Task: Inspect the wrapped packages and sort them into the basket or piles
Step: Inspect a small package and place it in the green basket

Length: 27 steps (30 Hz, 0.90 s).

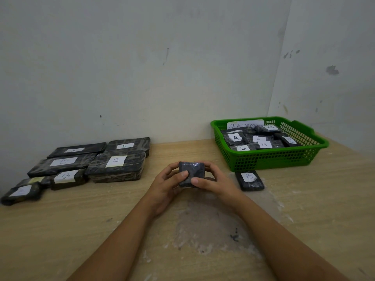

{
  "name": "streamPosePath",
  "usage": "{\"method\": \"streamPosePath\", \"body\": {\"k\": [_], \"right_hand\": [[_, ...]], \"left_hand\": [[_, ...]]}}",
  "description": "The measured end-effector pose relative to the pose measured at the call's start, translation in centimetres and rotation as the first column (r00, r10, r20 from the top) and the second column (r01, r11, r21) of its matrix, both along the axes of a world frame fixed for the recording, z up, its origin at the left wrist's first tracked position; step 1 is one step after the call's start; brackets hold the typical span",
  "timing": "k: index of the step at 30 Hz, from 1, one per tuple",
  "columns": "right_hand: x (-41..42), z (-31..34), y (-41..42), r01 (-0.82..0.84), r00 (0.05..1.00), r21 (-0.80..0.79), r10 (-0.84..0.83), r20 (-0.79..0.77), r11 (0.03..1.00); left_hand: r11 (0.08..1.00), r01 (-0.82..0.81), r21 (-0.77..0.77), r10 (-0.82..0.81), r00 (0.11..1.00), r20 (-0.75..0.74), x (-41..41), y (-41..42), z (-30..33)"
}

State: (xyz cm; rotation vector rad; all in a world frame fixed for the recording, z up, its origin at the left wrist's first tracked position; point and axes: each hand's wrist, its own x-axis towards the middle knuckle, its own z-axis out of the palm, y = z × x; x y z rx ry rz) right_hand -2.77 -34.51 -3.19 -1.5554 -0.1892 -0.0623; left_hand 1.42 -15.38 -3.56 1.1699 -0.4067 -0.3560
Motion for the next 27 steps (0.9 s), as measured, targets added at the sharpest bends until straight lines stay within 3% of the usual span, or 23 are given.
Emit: {"method": "streamPosePath", "body": {"k": [7, 11, 16, 21, 25, 27], "right_hand": [[0.2, 0.0, -0.2, 0.019, 1.0, 0.047, -0.018, -0.002, 0.999], [0.3, 0.1, -0.4, -0.048, 0.995, 0.122, 0.058, -0.08, 0.991], [0.5, 0.3, -0.9, 0.057, 0.996, 0.018, -0.055, -0.071, 0.998], [0.7, 0.6, -1.3, 0.091, 0.993, 0.065, -0.086, -0.086, 0.994], [0.8, 0.2, -1.2, 0.123, 0.991, 0.01, -0.122, -0.048, 0.992], [0.9, 0.1, -1.6, 0.132, 0.991, 0.003, -0.132, -0.031, 0.991]], "left_hand": [[1.0, -0.005, 0.017, 0.005, 1.0, -0.005, 0.0, 0.0, 0.0], [0.999, -0.031, 0.033, 0.032, 0.999, -0.024, -0.1, 0.0, 0.0], [0.987, -0.16, -0.008, 0.159, 0.987, -0.026, 0.3, -0.2, -0.3], [0.938, -0.321, 0.13, 0.307, 0.944, 0.119, 0.6, -0.3, -0.9], [0.932, -0.337, 0.132, 0.317, 0.936, 0.15, 0.5, -0.4, -0.9], [0.936, -0.337, 0.101, 0.328, 0.94, 0.093, 0.4, -0.5, -0.5]]}}
